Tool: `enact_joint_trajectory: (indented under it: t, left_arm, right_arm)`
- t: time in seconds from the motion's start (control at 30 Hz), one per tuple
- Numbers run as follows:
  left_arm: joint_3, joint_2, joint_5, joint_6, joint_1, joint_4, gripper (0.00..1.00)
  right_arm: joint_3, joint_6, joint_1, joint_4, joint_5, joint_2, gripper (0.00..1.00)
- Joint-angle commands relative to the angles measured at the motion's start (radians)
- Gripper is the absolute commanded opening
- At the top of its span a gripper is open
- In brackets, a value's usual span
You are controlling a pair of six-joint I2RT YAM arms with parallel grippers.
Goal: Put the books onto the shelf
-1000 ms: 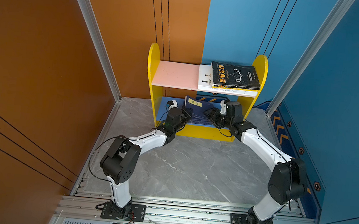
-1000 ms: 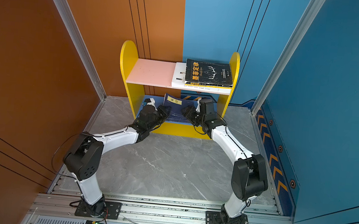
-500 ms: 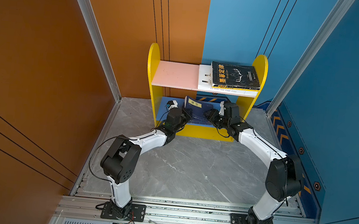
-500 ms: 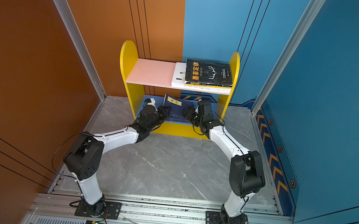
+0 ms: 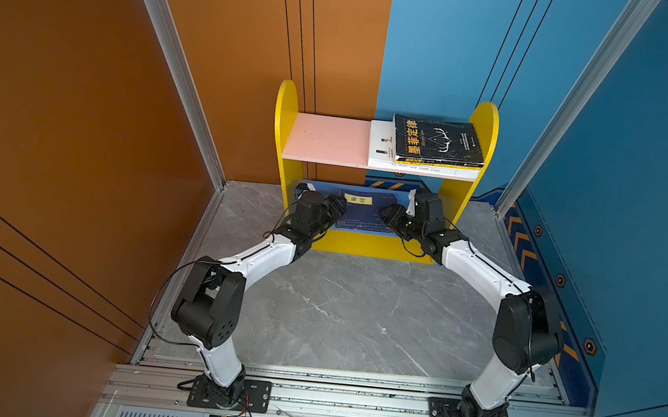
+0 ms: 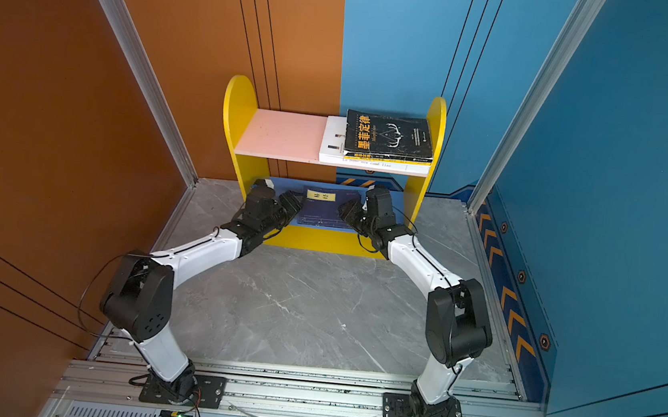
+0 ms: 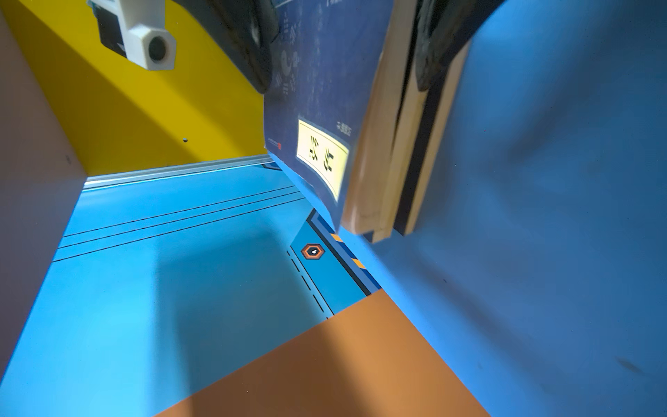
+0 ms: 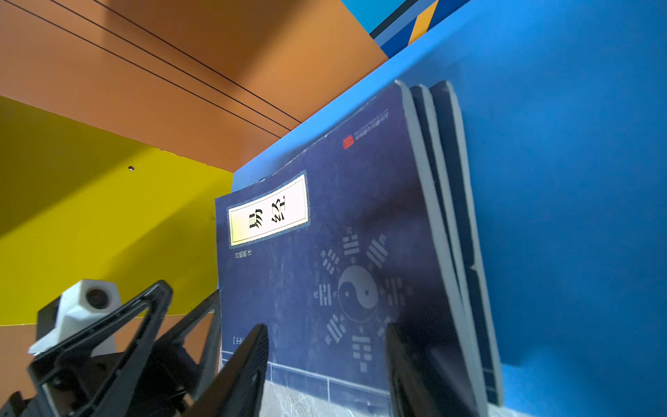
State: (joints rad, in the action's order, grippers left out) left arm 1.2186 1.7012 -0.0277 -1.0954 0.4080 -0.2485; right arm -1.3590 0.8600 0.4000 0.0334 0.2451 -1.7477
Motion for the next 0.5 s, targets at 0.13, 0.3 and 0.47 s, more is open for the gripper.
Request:
enact_joint_trajectory:
  t: [0.13, 0.3, 0.47]
  left_arm:
    - [0.049, -0.039, -0.221, 0.264, -0.034, 0.144, 0.67]
    - [0.145, -0.044, -0.321, 0.59, -0.033, 0.391, 0.7]
    - [0.21, -0.035, -0.269, 0.782, -0.022, 0.566, 0.71]
  right_arm:
    - [-0.011, -0.041, 0.015, 0.079, -0.011, -0.011, 0.56]
    - [-0.078, -0.119, 0.016, 0.131, 0.016, 0.026, 0.58]
    - [-0.107, -0.205, 0.016, 0.186, -0.004, 0.084, 0.61]
